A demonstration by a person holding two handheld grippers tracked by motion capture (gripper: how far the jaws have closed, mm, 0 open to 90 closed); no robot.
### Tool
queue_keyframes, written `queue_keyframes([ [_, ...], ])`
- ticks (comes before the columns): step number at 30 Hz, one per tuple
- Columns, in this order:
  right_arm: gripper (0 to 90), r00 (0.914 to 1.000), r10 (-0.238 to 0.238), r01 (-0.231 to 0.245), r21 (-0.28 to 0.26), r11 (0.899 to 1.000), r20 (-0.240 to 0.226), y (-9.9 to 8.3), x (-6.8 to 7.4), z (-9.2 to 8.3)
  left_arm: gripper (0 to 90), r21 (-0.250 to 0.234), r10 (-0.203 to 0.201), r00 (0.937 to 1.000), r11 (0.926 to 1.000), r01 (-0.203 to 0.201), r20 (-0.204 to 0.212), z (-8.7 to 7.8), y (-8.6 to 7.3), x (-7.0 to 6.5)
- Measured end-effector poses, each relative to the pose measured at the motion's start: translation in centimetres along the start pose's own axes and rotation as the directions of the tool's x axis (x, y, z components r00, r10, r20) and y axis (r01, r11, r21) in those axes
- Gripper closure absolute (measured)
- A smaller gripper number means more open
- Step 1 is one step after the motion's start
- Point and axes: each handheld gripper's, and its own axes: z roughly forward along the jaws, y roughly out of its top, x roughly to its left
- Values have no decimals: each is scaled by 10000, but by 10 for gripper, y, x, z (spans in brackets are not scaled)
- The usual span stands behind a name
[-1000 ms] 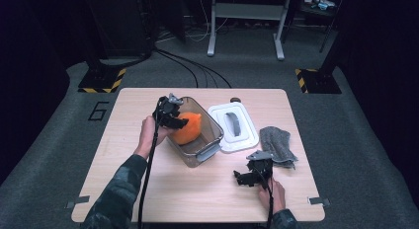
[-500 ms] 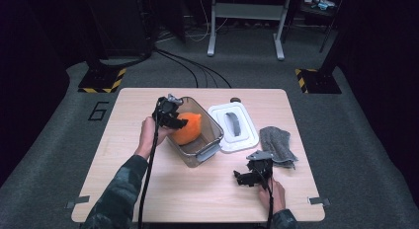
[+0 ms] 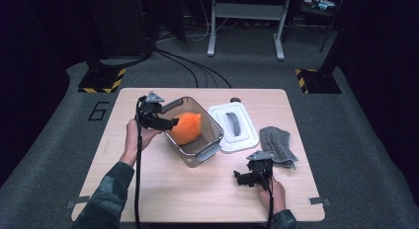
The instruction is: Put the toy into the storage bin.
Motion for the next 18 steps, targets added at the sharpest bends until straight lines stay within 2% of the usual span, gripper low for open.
queue_keyframes([
  [3,0,9999,99,-99,-65,9999,46,0,1,0,152,5,137,9999,9999,-137,-39,-9,-7,1],
  [8,0,9998,204,-204,-41,9998,43,-1,1,-1,147,-334,-4,9998,9994,-3,-187,-20,-18,2],
  [12,0,9996,150,-149,-36,9999,227,-2,2,-1,137,-266,-52,9999,9996,48,-161,-26,-28,4],
  [18,0,9997,196,-195,-72,9998,145,-2,3,-1,124,-563,-213,9980,9983,179,-603,-35,-47,6],
])
